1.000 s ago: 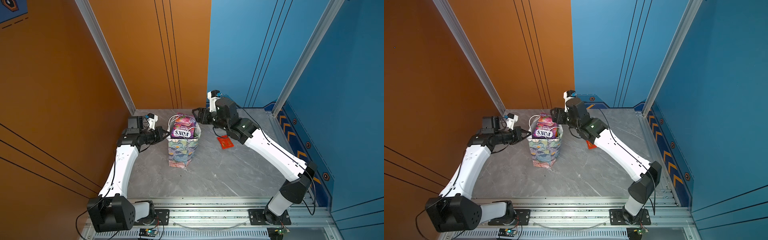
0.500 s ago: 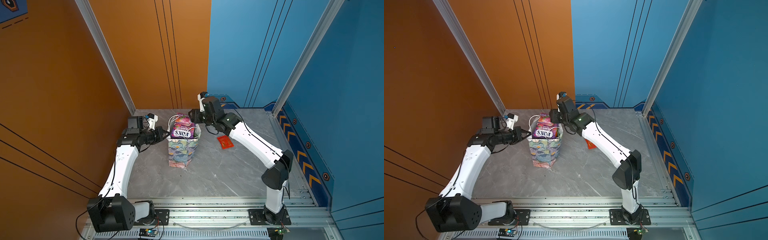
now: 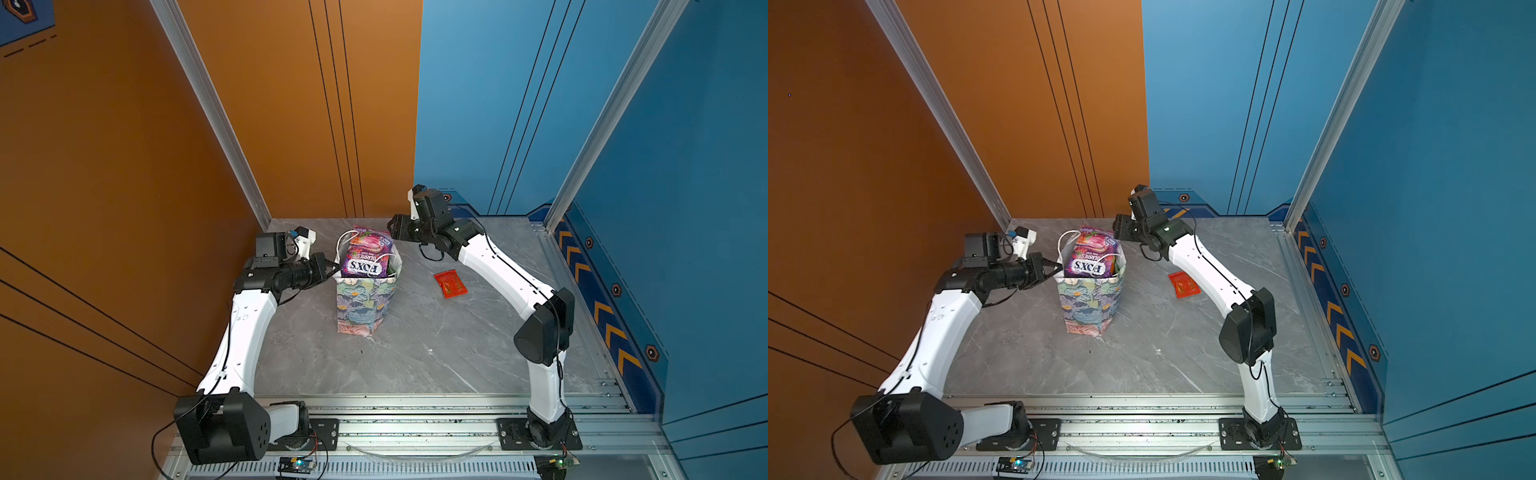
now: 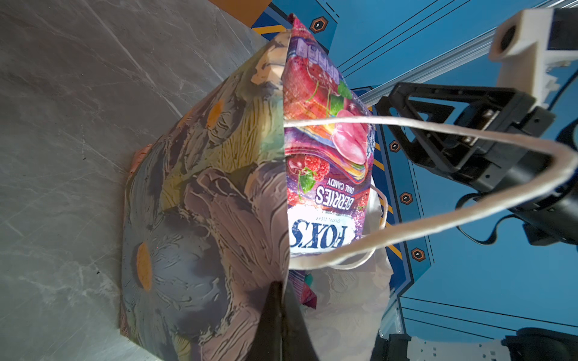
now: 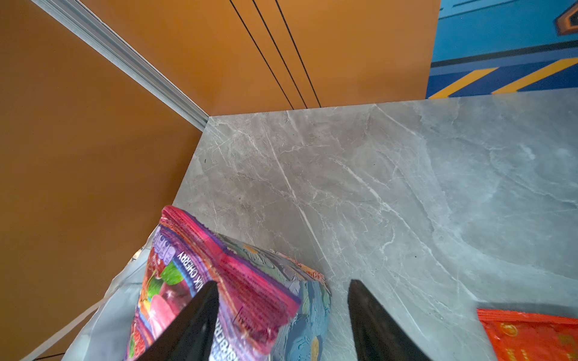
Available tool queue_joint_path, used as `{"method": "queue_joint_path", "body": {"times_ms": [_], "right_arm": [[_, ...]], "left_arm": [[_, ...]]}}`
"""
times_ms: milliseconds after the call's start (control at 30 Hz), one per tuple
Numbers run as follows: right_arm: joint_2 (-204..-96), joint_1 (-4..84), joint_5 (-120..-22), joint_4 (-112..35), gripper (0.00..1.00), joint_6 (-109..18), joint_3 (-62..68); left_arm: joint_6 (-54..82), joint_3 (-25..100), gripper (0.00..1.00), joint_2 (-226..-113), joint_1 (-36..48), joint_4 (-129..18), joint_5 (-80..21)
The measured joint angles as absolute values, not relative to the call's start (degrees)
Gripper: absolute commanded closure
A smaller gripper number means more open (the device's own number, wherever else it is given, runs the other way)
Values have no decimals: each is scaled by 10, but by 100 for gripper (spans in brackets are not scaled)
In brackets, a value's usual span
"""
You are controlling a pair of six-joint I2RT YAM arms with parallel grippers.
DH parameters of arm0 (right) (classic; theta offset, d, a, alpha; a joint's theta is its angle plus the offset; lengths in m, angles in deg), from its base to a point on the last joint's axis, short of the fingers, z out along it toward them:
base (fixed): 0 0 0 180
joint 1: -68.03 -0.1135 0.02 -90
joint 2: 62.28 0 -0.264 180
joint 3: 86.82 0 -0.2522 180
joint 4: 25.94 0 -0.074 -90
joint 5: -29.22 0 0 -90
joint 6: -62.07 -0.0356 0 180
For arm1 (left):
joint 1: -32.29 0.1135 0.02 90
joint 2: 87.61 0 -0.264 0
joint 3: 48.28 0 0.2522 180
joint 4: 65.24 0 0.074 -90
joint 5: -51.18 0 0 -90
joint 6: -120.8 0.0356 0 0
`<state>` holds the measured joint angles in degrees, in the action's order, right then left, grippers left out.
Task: Place the snacks into the paper bag
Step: 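Raise the open right gripper away from the bag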
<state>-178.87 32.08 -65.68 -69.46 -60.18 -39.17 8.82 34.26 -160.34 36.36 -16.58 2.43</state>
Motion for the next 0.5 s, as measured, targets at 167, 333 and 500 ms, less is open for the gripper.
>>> {"method": "queue_joint_path", "body": {"times_ms": [167,333,500], "right_arm": [[-1822,329,-719,-664,35,-623,-392],[-1837,330,-765,-632,48,-640,-392],[-1837,323,-777,-615,56,-638,-393]], "left_arm": [[88,343,100,-1603,364,-166,24],[88,343,100,-1603,364,-166,24],[88,343,100,-1603,364,-166,24]]}}
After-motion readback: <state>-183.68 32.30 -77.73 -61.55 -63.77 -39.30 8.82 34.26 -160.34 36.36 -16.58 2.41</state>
